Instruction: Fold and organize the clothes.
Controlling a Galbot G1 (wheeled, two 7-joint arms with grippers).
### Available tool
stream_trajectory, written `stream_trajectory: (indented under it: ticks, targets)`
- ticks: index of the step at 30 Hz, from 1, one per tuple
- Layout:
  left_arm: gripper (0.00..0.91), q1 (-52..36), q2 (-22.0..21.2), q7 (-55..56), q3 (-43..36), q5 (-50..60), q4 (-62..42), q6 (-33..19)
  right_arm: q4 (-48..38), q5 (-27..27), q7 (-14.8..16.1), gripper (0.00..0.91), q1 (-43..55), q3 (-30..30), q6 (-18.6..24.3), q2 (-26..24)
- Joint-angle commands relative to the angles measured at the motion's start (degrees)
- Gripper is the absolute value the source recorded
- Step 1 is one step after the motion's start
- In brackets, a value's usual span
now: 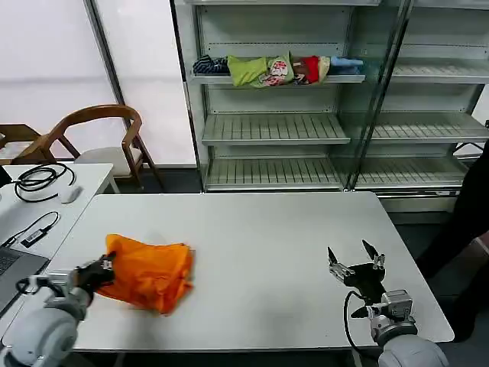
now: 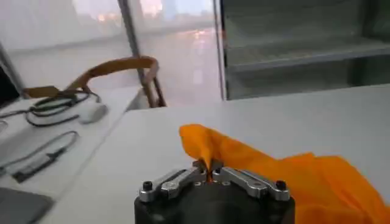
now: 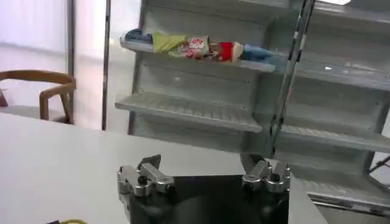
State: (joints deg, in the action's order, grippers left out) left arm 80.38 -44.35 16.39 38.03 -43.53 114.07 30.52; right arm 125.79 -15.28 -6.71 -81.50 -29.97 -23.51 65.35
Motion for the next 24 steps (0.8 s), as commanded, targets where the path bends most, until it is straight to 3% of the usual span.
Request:
stream_trajectory:
  ticks: [1, 3, 7, 10, 11, 16, 20, 24]
  targets:
    - [0.020, 14.8, 13.2, -8.2, 29.9, -6.7, 2.0, 2.9, -0.9, -0.2, 0.3, 0.907, 2.0, 0.7, 0.4, -0.1]
    - [0.020, 14.8, 11.7, -7.7, 29.3, -6.3, 5.8, 2.8, -1.2, -0.2, 0.3, 0.907, 2.3, 0.9, 0.4, 0.1]
    - [0.020, 12.0, 3.5, -3.2, 16.5, 0.2, 16.4, 2.7, -1.2, -0.1, 0.3, 0.907, 1.5, 0.4, 0.4, 0.3]
    - [0.020, 9.9, -5.4, -0.7, -6.4, 13.8, 22.1, 2.4, -0.7, 0.1, 0.1, 0.907, 0.4, -0.4, 0.4, 0.2]
    - [0.020, 9.5, -8.3, 0.9, -16.2, 17.9, 22.5, 0.1, -0.5, 0.1, 0.1, 0.907, -0.2, -0.9, 0.4, 0.0]
    - [0.030, 3.9, -15.5, -0.6, -37.9, 29.8, 16.7, -4.9, 0.7, 0.2, -0.3, 0.907, -1.9, -2.7, -0.2, -0.5]
    - [0.030, -2.9, -19.6, -0.5, -44.5, 33.8, 9.7, -6.2, 1.3, 0.1, -0.6, 0.907, -3.0, -4.8, -0.6, -0.7]
    - [0.030, -10.0, -23.3, 0.7, -45.4, 33.4, 5.7, -6.7, 1.6, 0.1, -0.8, 0.907, -3.1, -5.0, -0.9, -0.7]
